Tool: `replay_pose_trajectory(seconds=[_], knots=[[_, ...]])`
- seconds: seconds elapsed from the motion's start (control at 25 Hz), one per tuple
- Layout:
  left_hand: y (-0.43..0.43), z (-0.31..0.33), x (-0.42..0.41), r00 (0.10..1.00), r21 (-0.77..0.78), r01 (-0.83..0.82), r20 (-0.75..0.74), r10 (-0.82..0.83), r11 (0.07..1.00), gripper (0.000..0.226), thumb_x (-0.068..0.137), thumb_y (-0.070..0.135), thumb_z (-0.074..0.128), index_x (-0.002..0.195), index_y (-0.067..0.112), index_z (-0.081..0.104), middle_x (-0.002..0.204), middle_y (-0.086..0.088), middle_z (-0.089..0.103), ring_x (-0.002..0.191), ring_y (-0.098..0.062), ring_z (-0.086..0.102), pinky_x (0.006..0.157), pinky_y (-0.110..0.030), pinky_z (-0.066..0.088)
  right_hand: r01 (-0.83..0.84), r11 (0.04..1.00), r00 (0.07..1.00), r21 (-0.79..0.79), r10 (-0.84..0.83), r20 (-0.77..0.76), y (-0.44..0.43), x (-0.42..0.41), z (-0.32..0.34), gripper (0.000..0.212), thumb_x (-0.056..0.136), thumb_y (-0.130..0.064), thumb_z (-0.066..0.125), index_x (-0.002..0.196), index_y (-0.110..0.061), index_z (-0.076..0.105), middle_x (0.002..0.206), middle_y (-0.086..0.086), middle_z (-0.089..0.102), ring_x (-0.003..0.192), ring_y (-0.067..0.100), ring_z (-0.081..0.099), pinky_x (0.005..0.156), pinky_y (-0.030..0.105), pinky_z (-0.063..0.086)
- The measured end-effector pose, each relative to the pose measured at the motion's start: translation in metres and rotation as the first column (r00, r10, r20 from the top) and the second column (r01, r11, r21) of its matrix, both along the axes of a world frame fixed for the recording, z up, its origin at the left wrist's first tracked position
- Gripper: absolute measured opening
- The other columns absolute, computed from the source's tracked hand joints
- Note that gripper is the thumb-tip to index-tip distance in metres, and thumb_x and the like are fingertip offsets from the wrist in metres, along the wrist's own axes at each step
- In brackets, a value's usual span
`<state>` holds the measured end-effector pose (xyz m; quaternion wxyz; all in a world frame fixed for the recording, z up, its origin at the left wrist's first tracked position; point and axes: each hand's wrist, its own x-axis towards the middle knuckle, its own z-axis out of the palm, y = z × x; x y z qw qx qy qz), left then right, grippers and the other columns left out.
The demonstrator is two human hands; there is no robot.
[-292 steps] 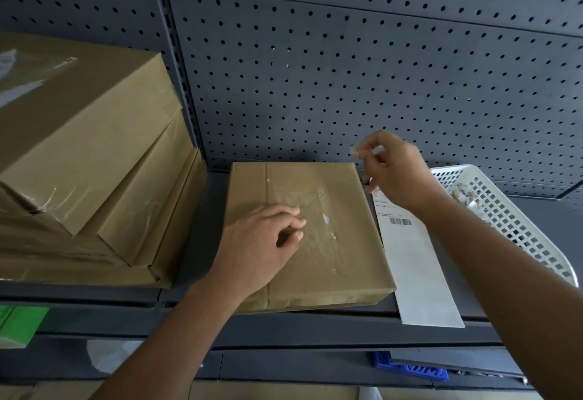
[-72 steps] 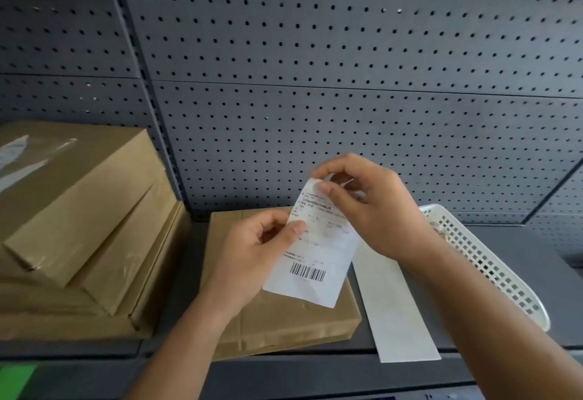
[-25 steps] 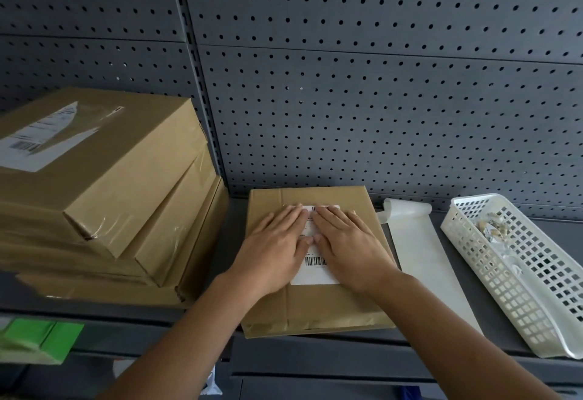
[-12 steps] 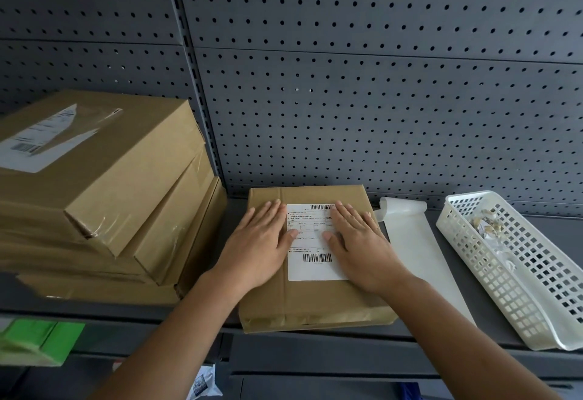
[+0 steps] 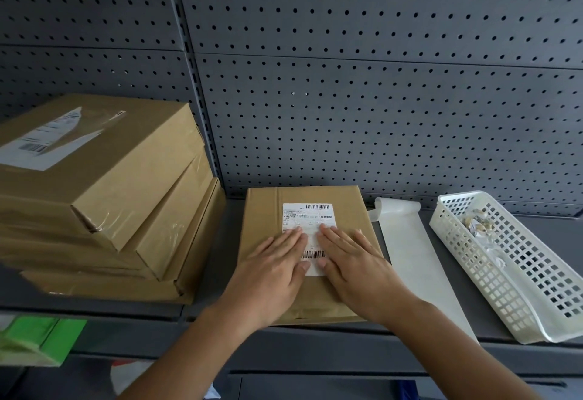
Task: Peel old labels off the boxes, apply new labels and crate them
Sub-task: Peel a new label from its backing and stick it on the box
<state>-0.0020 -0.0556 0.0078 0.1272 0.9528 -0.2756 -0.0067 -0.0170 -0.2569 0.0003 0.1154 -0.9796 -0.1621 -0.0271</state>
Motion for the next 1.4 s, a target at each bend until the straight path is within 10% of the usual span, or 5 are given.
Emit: replay_pose_trajectory(seconds=[0.68,1.12,1.4], knots=[[0.018,-0.014,-0.043,0.999,0.07,0.04,0.0,-0.04,0.997,0.076,0.091,0.067,-0.022,0.157,0.03,-0.011,0.163,0.015,-0.018,0.147,0.005,-0.021,0.126,-0.034,-0.001,-0.097,0.994,0.993,-0.059,0.101,0.067,0.004,-0.053,-0.01,0.062,0.104,-0.057,0.016,0.156,-0.024,0.019,0.162,-0.01,0.013,0.15,0.004,0.007,0.12,0.036,0.007],[0.057,-0.01,-0.036,0.968,0.049,-0.225,-0.099,0.229,0.973,0.078,0.089,0.078,-0.008,0.151,0.035,-0.024,0.156,0.023,-0.033,0.141,0.009,-0.03,0.122,-0.024,-0.011,0.073,0.988,0.997,0.137,-0.077,0.023,-0.037,-0.061,-0.008,0.063,0.101,-0.06,0.021,0.156,-0.028,0.018,0.161,-0.019,0.006,0.147,-0.006,-0.003,0.123,0.026,0.003],[0.047,-0.01,-0.024,0.626,-0.468,-0.723,-0.755,0.195,0.508,0.062,0.085,0.064,0.058,0.143,0.044,0.045,0.133,0.025,0.059,0.122,-0.007,0.056,0.1,-0.032,0.045,0.579,0.469,0.81,0.667,-0.233,-0.539,-0.034,-0.033,-0.008,0.077,0.09,-0.058,0.056,0.153,-0.033,0.021,0.147,-0.018,0.042,0.131,0.006,0.045,0.112,0.036,0.039]])
